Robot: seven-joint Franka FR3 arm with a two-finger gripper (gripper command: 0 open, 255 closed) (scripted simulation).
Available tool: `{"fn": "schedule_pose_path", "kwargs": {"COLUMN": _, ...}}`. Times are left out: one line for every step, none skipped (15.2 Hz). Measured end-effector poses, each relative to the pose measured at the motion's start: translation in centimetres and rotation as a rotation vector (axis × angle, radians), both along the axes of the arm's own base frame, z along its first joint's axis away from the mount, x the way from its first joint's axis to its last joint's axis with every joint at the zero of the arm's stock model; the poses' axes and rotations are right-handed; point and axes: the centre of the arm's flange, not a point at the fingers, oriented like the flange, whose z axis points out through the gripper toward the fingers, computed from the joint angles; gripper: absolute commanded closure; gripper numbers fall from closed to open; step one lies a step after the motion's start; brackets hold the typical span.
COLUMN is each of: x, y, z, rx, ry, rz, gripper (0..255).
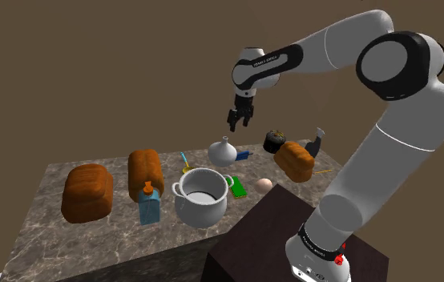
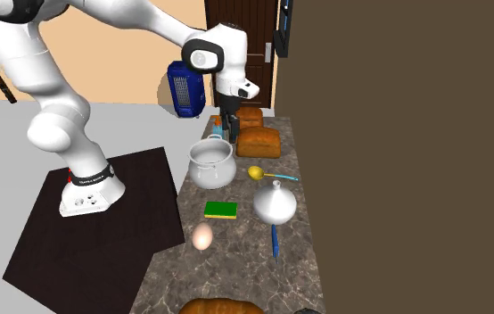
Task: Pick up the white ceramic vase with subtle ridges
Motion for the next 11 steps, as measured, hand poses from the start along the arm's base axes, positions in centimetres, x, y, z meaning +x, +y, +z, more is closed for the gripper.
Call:
{"fn": "schedule_pose_path", "kwargs": {"x": 0.8, "y": -0.6, "z": -0.8, "rx": 0.000, "ry": 0.000, "rz": -0.001, "gripper": 0}}
{"fn": "schedule_pose_path", "kwargs": {"x": 1.8, "y": -1.3, "z": -1.8, "rx": 0.000, "ry": -0.001, "rz": -0.002, "gripper": 0}}
{"fn": "schedule_pose_path", "kwargs": {"x": 2.4, "y": -1.8, "z": -2.4, "rx": 0.000, "ry": 0.000, "rz": -0.003, "gripper": 0}}
{"fn": "schedule_pose_path", "kwargs": {"x": 3.1, "y": -2.6, "z": -3.2, "rx": 0.000, "ry": -0.001, "rz": -0.004, "gripper": 0}}
{"fn": "schedule_pose_path", "kwargs": {"x": 3.8, "y": -3.4, "z": -4.2, "rx": 0.000, "ry": -0.001, "rz": -0.005, "gripper": 0}}
{"fn": "schedule_pose_path", "kwargs": {"x": 4.7, "y": -3.9, "z": -4.8, "rx": 0.000, "ry": -0.001, "rz": -0.007, "gripper": 0}}
{"fn": "schedule_pose_path", "kwargs": {"x": 5.7, "y": -4.4, "z": -5.6, "rx": 0.001, "ry": -0.002, "rz": -0.007, "gripper": 0}}
{"fn": "schedule_pose_path", "kwargs": {"x": 6.6, "y": -5.2, "z": -6.4, "rx": 0.001, "ry": -0.002, "rz": -0.008, "gripper": 0}}
{"fn": "schedule_pose_path", "kwargs": {"x": 7.4, "y": -5.7, "z": -7.4, "rx": 0.001, "ry": -0.002, "rz": -0.010, "gripper": 0}}
{"fn": "schedule_pose_path", "kwargs": {"x": 8.1, "y": -6.5, "z": -8.3, "rx": 0.001, "ry": -0.002, "rz": -0.010, "gripper": 0}}
{"fn": "schedule_pose_path", "kwargs": {"x": 8.8, "y": -7.0, "z": -9.3, "rx": 0.001, "ry": -0.002, "rz": -0.012, "gripper": 0}}
